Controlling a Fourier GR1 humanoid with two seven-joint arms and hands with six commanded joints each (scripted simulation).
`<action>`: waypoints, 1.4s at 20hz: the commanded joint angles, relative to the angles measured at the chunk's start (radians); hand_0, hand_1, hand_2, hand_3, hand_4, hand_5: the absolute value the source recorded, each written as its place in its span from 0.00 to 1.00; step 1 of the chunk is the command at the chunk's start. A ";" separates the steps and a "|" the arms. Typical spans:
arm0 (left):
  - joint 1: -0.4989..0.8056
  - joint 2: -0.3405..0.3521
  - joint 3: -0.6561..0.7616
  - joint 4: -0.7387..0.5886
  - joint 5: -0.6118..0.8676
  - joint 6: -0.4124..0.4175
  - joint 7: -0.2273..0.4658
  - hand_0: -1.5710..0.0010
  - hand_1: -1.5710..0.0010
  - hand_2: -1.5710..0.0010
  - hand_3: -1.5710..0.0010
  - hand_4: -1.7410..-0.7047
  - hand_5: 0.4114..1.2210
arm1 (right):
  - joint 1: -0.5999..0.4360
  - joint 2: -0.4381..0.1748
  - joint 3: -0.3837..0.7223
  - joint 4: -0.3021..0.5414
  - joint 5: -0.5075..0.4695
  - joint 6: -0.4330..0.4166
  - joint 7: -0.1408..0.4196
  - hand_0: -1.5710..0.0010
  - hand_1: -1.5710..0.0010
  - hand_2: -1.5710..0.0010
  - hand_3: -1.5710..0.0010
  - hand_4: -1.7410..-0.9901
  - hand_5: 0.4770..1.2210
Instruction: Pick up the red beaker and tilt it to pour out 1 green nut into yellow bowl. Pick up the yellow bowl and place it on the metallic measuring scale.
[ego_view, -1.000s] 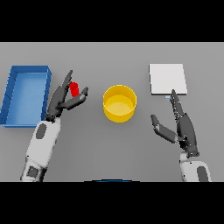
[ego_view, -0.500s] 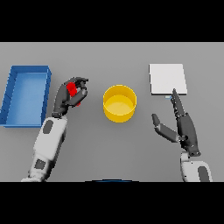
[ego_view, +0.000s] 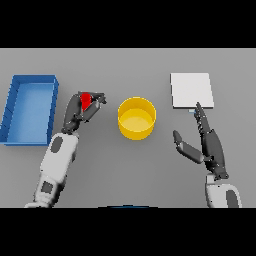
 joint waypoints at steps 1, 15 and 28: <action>-0.014 0.004 0.014 -0.007 0.024 -0.016 0.013 0.06 0.05 0.05 0.07 0.10 0.92 | 0.003 -0.003 -0.002 0.000 -0.001 0.002 -0.004 1.00 1.00 1.00 1.00 0.66 0.23; -0.068 0.110 -0.081 -0.157 0.000 -0.085 0.139 0.01 0.01 0.01 0.01 0.01 0.90 | -0.011 -0.019 0.001 0.020 0.051 -0.024 -0.042 1.00 1.00 1.00 1.00 0.70 0.25; -0.275 0.293 -0.496 -0.169 -0.420 -0.197 0.356 0.00 0.00 0.00 0.00 0.00 0.94 | 0.000 -0.009 0.014 0.000 0.045 -0.008 0.007 1.00 1.00 1.00 1.00 0.74 0.26</action>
